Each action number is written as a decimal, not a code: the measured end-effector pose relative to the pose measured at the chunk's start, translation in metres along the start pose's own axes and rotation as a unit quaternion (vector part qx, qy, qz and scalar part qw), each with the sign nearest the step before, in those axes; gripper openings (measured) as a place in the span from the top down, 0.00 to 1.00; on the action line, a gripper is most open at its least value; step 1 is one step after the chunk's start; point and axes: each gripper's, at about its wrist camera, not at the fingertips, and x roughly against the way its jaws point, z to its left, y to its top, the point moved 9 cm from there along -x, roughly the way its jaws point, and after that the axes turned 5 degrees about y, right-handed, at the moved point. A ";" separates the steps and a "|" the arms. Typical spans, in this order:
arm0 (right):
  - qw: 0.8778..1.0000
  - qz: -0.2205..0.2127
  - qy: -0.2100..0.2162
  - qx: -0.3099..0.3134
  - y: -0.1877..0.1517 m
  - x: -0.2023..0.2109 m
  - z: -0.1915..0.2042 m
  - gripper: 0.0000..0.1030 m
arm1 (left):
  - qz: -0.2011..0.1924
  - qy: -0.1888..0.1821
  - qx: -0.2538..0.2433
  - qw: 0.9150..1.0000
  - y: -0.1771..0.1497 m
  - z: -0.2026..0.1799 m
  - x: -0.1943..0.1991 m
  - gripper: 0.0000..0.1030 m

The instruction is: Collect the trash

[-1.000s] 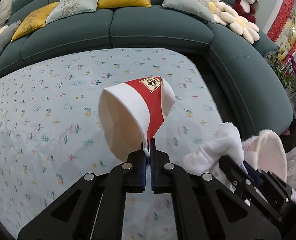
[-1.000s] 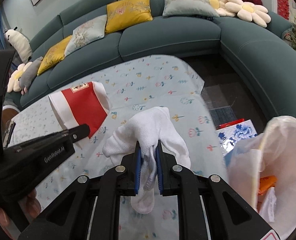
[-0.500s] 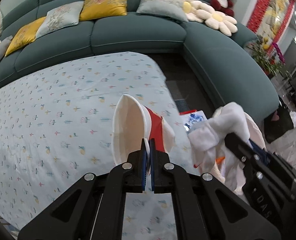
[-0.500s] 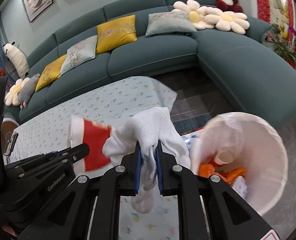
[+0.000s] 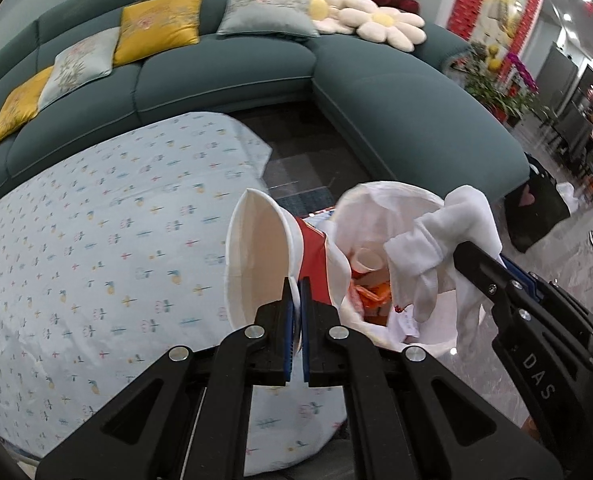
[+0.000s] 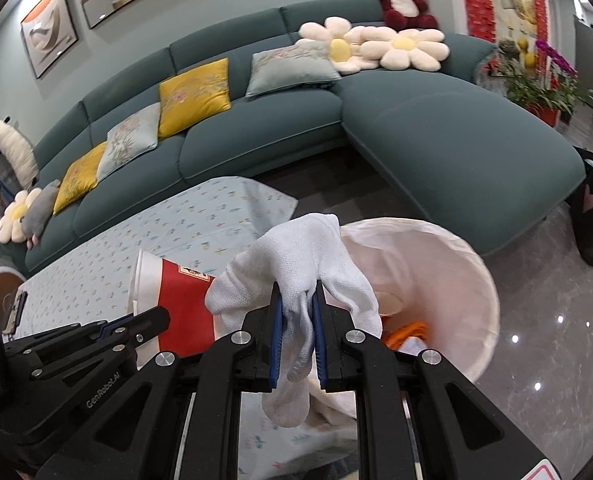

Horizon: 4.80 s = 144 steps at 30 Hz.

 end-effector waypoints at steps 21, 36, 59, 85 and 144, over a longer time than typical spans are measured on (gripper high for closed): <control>0.998 -0.013 -0.028 -0.051 0.000 0.014 -0.071 0.87 | 0.004 -0.027 -0.056 0.998 0.010 -0.078 -0.008 0.97; 0.998 -0.009 -0.029 -0.057 -0.003 0.010 -0.078 0.87 | 0.009 -0.039 -0.059 0.997 0.013 -0.088 -0.014 0.97; 0.998 0.000 -0.034 -0.049 -0.006 -0.001 -0.072 0.77 | 0.014 -0.017 -0.027 0.999 0.008 -0.067 -0.020 0.70; 0.999 -0.007 -0.036 -0.011 0.002 0.006 -0.044 0.56 | 0.007 0.003 0.002 1.000 0.003 -0.029 -0.009 0.61; 0.998 0.047 -0.039 0.020 -0.063 -0.009 -0.038 0.06 | -0.007 0.098 0.014 0.995 -0.042 0.021 -0.013 0.27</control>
